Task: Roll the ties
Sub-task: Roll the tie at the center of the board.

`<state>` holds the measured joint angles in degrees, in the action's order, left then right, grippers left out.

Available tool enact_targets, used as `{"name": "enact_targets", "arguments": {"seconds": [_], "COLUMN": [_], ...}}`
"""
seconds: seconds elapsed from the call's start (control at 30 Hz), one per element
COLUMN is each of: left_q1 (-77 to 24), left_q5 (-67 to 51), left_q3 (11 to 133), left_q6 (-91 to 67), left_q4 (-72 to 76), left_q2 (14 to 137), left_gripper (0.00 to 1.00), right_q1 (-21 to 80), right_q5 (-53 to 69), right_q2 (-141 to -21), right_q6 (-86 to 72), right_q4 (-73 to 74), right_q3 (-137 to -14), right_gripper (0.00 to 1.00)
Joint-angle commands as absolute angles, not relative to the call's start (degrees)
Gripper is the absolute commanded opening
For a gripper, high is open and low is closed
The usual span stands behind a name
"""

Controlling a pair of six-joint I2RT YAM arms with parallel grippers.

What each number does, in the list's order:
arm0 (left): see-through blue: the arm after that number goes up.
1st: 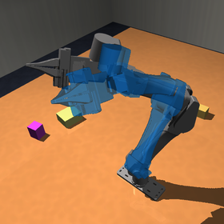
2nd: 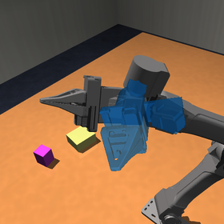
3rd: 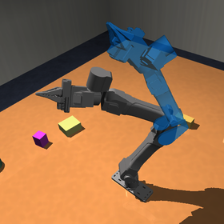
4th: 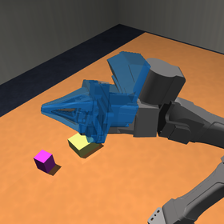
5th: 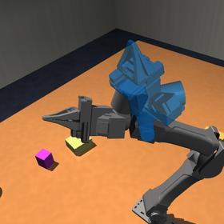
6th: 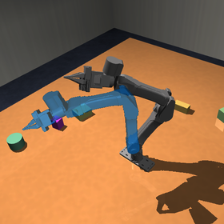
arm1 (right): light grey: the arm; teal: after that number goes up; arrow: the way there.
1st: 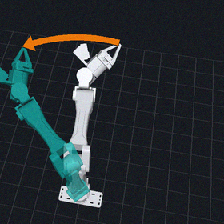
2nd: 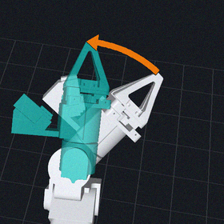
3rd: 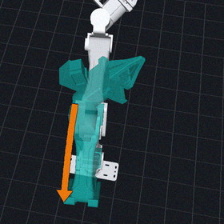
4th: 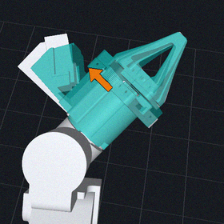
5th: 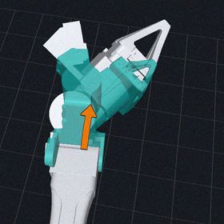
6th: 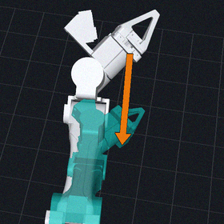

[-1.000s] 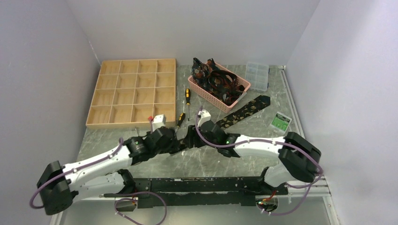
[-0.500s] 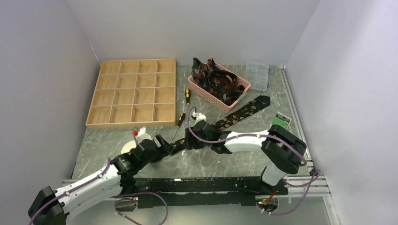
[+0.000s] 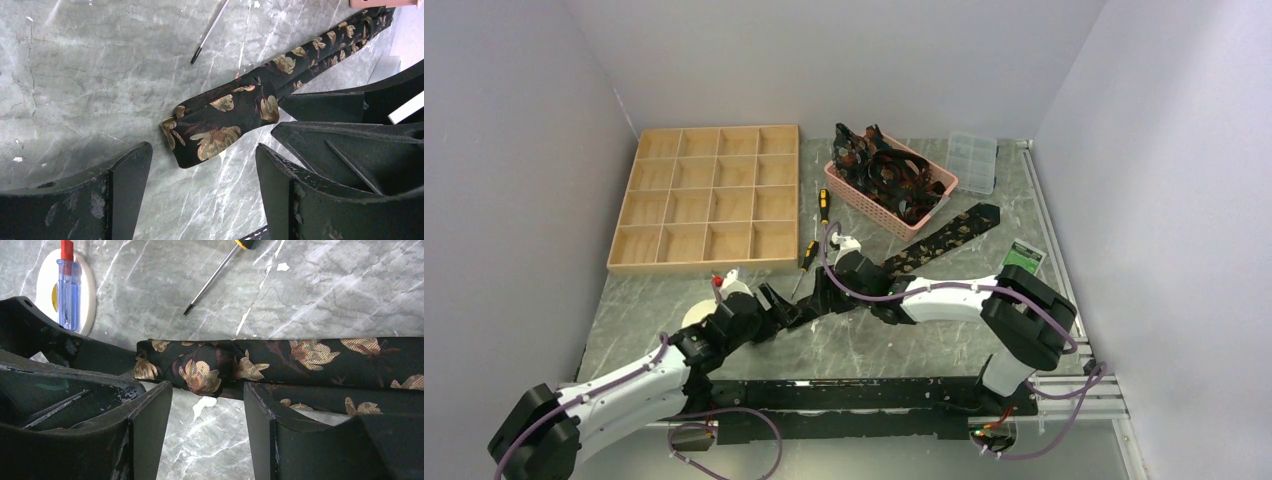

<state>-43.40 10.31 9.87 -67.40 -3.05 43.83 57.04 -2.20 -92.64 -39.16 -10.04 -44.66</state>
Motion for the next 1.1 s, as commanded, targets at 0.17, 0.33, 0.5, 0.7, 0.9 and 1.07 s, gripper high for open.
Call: {"name": "enact_targets", "arguments": {"seconds": [0.17,0.33,0.5,0.7,0.9,1.07], "left_q1": [-43.02,-43.03,-42.87,-42.71,-42.54,-42.23], "left_q5": [11.72,11.04,9.83,9.61,10.56,10.61], "left_q3": [7.22,6.24,6.02,5.10,4.66,4.39], "left_q6": [-70.66,-71.31,-71.61,-72.16,-73.49,-74.29], "left_q4": [-7.03,-6.26,-4.23,-2.15,-4.13,-5.48], "left_q2": [36.17,35.51,37.78,38.99,39.15,39.92], "left_gripper": [0.79,0.78,0.78,0.77,0.75,0.73], "right_q1": [55.39,55.33,55.37,55.42,55.53,55.45], "right_q5": [-1.05,0.93,3.31,7.89,10.32,11.89], "right_q2": [-96.01,-98.39,-98.30,-98.43,-100.78,-102.67], "right_q6": [-39.77,-38.24,-35.73,-32.51,-30.70,-30.15], "right_q4": [-10.37,-11.19,-14.29,-19.01,-19.35,-20.54], "right_q3": [-48.71,-49.80,-48.77,-47.36,-48.33,-47.40], "right_gripper": [0.50,0.38,0.28,0.20,0.16,0.16]}}
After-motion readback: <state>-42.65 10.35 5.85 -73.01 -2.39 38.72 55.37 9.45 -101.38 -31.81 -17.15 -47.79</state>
